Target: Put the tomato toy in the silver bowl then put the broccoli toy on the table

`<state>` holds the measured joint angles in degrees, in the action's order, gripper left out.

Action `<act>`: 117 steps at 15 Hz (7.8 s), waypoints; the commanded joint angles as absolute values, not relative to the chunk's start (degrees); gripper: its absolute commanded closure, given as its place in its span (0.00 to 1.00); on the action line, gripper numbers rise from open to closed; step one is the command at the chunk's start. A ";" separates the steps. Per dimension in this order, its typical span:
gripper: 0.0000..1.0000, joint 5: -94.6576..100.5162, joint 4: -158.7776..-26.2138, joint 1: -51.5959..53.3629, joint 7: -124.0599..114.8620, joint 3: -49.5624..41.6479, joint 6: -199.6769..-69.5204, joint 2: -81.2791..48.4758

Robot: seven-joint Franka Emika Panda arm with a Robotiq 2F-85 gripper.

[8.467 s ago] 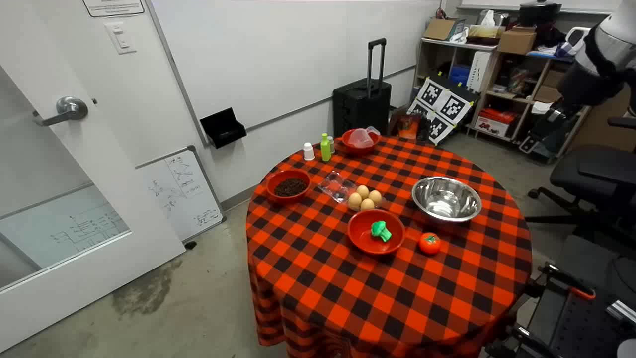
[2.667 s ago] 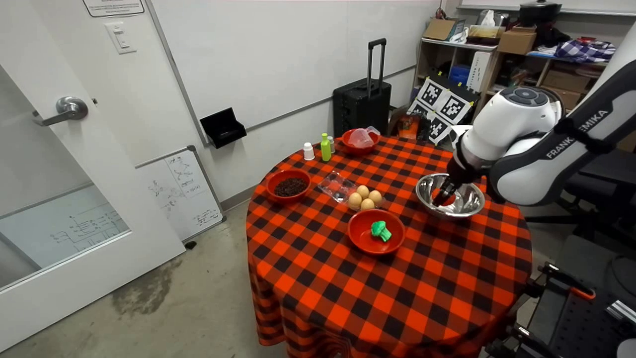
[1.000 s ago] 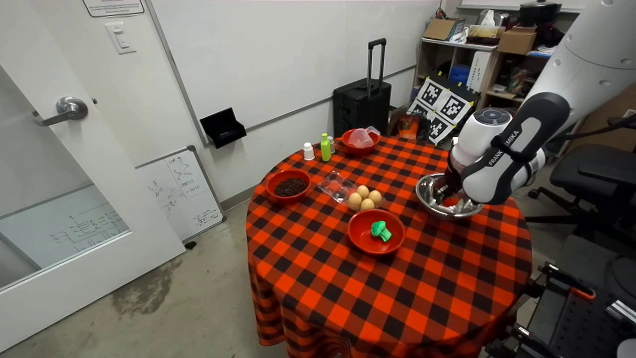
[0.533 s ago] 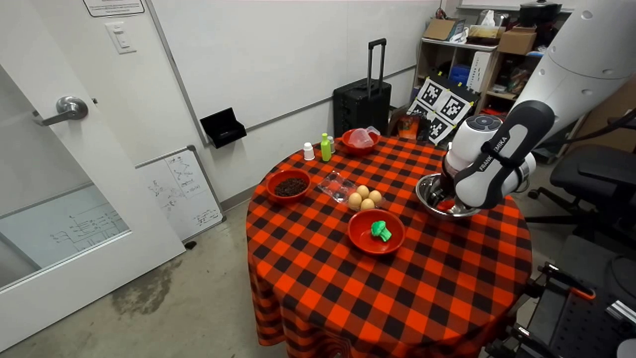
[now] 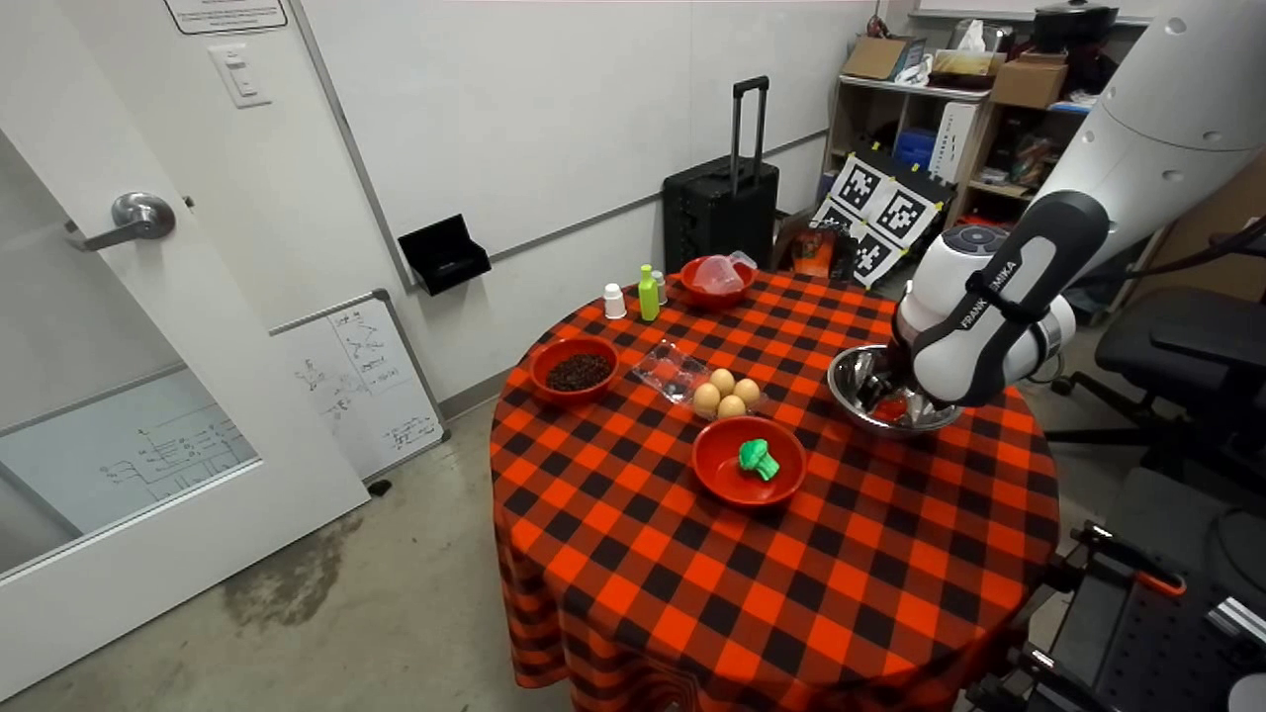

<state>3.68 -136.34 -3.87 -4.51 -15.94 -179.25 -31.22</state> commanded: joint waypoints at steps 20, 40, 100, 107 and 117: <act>0.00 5.66 -150.24 35.32 -0.41 -47.37 -189.15 -13.98; 0.00 4.34 -150.56 50.41 2.09 -40.26 -174.78 -7.84; 0.00 10.44 -129.34 25.62 -9.92 -19.38 -174.10 -30.48; 0.00 10.06 -129.93 26.53 -11.94 -18.93 -173.76 -30.34; 0.10 9.48 -130.43 25.72 -13.97 -17.75 -173.30 -31.45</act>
<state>10.17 -130.59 25.87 -13.00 -18.01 -174.01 -31.17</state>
